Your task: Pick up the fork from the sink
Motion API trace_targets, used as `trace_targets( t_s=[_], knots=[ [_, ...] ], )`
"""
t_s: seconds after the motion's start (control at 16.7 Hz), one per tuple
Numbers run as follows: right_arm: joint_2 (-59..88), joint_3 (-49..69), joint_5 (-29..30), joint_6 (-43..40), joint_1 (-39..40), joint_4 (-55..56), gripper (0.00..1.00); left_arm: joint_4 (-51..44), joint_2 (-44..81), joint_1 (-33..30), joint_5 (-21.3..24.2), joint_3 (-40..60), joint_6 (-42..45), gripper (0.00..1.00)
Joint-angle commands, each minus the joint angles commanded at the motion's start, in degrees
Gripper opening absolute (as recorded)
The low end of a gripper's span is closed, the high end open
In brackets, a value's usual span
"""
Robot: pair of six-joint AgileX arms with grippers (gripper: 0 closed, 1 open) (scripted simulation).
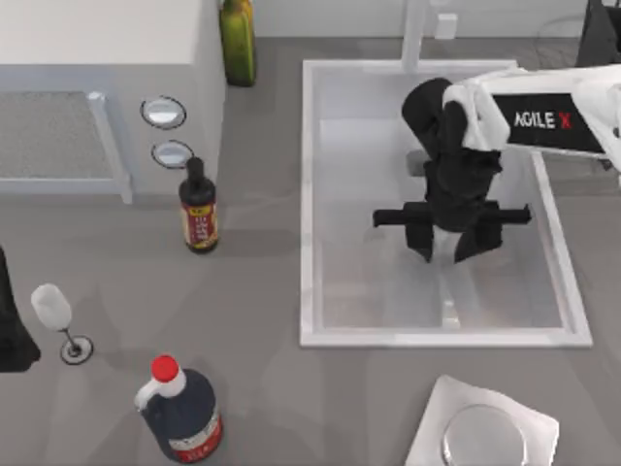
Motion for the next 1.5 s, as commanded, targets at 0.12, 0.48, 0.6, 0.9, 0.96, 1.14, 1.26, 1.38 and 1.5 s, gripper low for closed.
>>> trace_targets(
  t_s=[0.12, 0.48, 0.6, 0.9, 0.96, 1.14, 1.26, 1.38, 1.5],
  knots=[
    [0.0, 0.0, 0.0, 0.0, 0.0, 0.0, 0.0, 0.0, 0.0, 0.0, 0.0, 0.0, 0.0, 1.0],
    [0.0, 0.0, 0.0, 0.0, 0.0, 0.0, 0.0, 0.0, 0.0, 0.0, 0.0, 0.0, 0.0, 1.0],
    [-2.8, 0.7, 0.9, -0.6, 0.0, -1.1, 0.0, 0.0, 0.0, 0.0, 0.0, 0.0, 0.0, 1.0],
    [-5.5, 7.0, 0.8, -0.6, 0.1, -10.2, 0.0, 0.0, 0.0, 0.0, 0.0, 0.0, 0.0, 1.0],
    [-6.3, 8.8, 0.8, -0.6, 0.1, -13.2, 0.0, 0.0, 0.0, 0.0, 0.0, 0.0, 0.0, 1.0],
    [-9.2, 14.3, 0.8, -0.7, 0.0, -22.1, 0.0, 0.0, 0.0, 0.0, 0.0, 0.0, 0.0, 1.0],
    [-10.9, 17.1, 0.8, -0.8, 0.0, -26.4, 0.0, 0.0, 0.0, 0.0, 0.0, 0.0, 0.0, 1.0],
    [-11.9, 18.5, 0.7, -0.8, -0.1, -28.2, 0.0, 0.0, 0.0, 0.0, 0.0, 0.0, 0.0, 1.0],
    [-11.9, 18.6, 0.7, -0.8, -0.1, -28.3, 0.0, 0.0, 0.0, 0.0, 0.0, 0.0, 0.0, 1.0]
  ],
)
